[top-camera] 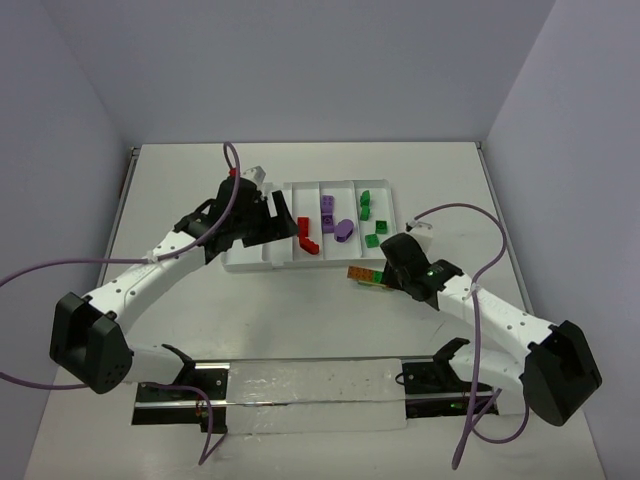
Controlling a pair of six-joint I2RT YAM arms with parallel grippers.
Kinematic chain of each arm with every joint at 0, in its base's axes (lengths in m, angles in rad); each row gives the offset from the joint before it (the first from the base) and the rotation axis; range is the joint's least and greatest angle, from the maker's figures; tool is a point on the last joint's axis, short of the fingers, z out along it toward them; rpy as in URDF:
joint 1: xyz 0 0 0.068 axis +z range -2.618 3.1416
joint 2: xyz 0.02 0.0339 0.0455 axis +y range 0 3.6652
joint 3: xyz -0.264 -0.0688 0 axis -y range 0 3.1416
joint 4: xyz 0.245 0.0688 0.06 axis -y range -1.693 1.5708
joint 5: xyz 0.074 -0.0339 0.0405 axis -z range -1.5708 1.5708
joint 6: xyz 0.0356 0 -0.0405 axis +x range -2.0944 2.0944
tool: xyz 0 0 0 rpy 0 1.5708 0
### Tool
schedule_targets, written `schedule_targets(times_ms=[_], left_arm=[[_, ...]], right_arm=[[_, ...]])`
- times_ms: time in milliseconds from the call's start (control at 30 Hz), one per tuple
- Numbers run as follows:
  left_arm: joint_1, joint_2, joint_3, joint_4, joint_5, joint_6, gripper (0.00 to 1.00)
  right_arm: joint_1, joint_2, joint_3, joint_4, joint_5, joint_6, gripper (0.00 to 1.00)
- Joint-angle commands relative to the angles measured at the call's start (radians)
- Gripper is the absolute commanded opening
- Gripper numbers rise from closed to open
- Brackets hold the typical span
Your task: Sort the legos into containers by color
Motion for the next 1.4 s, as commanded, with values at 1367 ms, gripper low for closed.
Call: schedule_targets(times_ms=[1367], left_arm=[[-0.2,0.215,-0.288,0.791,0.418,-0.206,0.93]], right_arm=[[0.008,-0.204,0.09,-0.011,-0.241,-0.08,0.0]])
